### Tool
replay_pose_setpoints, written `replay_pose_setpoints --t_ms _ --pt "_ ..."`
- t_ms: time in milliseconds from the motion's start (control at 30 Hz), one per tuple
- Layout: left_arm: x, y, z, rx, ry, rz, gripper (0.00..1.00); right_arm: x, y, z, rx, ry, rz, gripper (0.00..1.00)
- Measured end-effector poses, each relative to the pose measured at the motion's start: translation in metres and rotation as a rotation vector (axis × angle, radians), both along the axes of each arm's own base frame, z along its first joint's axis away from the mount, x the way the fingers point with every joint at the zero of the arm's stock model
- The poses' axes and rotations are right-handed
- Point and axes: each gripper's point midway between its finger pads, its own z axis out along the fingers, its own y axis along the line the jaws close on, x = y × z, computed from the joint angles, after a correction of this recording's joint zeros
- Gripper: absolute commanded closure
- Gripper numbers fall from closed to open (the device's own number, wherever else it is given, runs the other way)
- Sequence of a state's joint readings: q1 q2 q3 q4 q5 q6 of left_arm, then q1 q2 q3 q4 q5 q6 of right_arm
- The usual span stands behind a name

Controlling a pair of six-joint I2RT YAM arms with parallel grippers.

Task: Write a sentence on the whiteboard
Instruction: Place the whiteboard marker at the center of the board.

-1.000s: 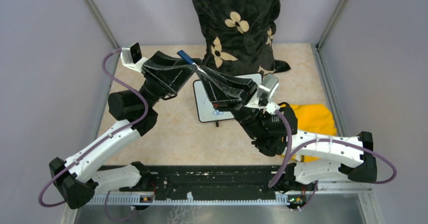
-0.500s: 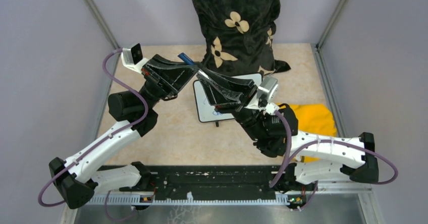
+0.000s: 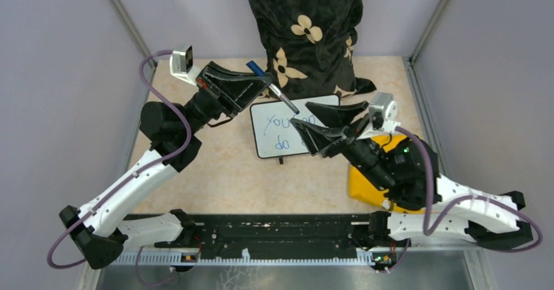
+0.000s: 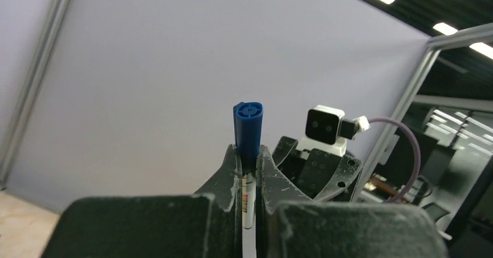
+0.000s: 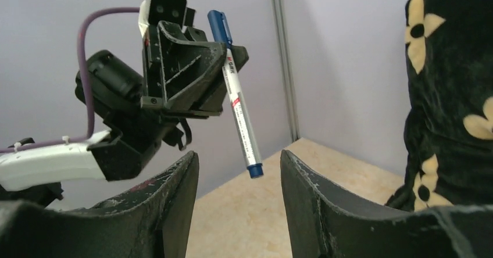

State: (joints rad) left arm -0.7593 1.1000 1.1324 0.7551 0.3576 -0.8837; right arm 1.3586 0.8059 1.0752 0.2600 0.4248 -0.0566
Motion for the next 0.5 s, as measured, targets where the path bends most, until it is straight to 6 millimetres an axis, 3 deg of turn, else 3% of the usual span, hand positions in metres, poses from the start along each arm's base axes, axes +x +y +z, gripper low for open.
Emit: replay_pose_setpoints --t_ms 100,267,367,500 --pt "0.005 -0.007 -0.011 0.107 -0.012 0.043 1.0 -0.003 -0.019 -0.016 -0.042 0.067 0.005 0.47" --pt "0.006 -0.007 -0.057 0.306 -0.009 0.105 1.0 -0.009 -0.034 -0.045 -0.093 0.148 0.032 0.47" --pt "-0.002 -0.003 -0.087 0.414 -0.013 0.099 1.0 -0.013 -0.02 -0.073 -0.163 0.182 0.07 0.46" --pt "-0.023 -0.003 -0.127 0.533 -0.012 0.002 1.0 -0.019 0.013 -0.116 -0.279 0.225 0.142 0.46"
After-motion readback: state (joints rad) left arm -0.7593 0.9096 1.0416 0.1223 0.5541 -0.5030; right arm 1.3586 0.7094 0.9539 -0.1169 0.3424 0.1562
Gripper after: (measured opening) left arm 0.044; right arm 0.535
